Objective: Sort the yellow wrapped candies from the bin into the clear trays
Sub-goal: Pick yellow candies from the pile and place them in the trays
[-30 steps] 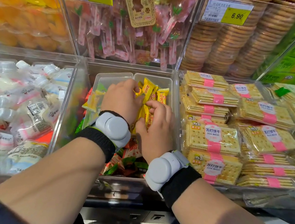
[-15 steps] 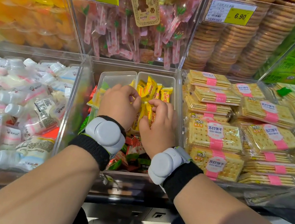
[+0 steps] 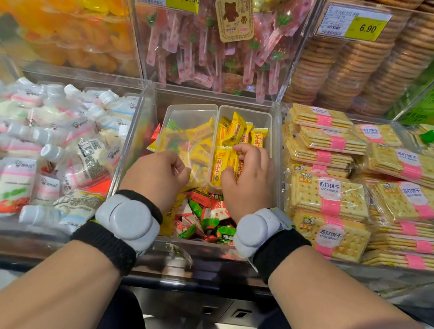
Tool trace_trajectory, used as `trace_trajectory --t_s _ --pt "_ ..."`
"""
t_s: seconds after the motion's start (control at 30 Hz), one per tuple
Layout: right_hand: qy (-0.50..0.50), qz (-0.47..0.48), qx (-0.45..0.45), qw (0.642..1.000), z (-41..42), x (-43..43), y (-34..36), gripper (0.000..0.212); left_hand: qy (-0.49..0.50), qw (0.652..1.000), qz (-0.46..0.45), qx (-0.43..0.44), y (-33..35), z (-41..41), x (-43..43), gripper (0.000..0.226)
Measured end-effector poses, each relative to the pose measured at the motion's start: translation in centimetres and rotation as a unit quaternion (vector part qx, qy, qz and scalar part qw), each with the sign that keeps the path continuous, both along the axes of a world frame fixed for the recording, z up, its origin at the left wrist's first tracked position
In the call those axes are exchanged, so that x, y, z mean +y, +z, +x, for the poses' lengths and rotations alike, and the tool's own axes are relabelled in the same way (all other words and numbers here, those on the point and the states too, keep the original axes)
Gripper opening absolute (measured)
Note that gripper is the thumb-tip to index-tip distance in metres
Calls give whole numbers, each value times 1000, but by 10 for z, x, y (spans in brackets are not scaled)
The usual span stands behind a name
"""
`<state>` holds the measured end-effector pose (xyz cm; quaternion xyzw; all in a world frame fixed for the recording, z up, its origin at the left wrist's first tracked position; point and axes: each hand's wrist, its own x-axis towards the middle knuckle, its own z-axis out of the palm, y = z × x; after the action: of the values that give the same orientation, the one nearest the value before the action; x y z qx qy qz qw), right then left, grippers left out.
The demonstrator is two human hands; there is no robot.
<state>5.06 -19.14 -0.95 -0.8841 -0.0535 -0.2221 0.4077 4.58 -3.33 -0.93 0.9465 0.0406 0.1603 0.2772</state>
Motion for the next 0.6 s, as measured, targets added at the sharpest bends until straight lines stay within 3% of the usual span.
trace_trajectory --t_s 0.3,0.43,0.6 --pt "-4 -22 -1 1000 0 0 0 35 0 988 115 105 -9 -16 5 24" --pt "-2 -28 -2 1000 0 0 0 34 -9 977 167 130 -8 -20 2 35" --pt "-1 -29 -2 1000 1 0 -1 33 -5 969 183 165 -8 -24 2 30"
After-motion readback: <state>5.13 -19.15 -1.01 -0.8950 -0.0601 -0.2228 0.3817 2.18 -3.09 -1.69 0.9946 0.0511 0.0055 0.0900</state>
